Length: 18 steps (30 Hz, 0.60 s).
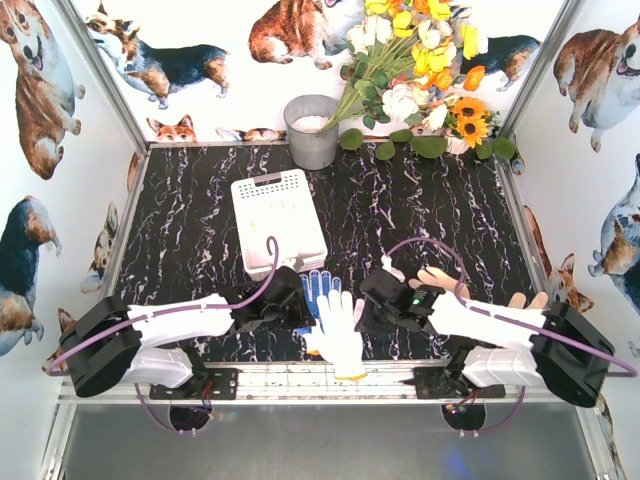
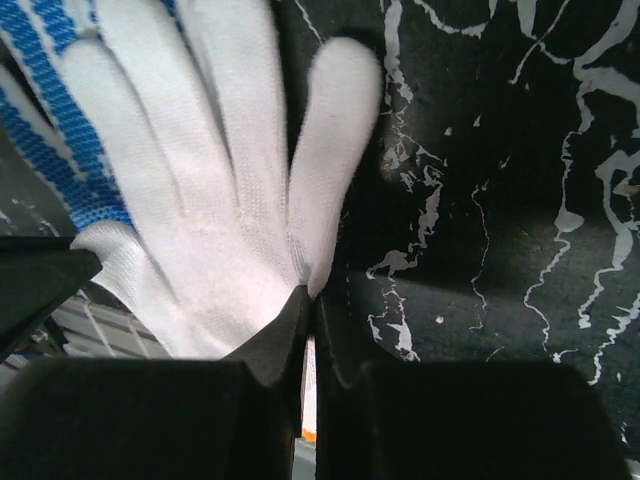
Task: Put the gloves into the storage basket
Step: Pair the glove with the glove.
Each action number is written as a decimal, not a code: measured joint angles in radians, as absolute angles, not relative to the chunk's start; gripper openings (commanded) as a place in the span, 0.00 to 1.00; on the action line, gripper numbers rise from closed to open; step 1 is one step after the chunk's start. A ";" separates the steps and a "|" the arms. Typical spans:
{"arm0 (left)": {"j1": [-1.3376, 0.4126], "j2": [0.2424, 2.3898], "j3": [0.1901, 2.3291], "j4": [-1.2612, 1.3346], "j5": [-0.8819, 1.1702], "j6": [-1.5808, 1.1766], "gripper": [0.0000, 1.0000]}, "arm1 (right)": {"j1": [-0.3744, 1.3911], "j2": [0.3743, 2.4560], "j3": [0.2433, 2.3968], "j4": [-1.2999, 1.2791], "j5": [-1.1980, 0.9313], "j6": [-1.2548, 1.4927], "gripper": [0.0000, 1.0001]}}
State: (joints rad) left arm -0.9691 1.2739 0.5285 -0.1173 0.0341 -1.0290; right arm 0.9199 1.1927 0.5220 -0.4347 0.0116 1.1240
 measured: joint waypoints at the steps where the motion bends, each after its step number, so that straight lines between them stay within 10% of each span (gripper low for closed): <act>1: -0.969 1.269 0.534 -0.120 0.032 -1.029 0.00 | 0.920 1.174 0.522 -0.442 0.017 1.121 0.00; 18: -0.907 1.087 0.615 -0.237 -0.053 -0.997 0.00 | 0.920 1.020 0.625 -0.519 0.051 1.042 0.00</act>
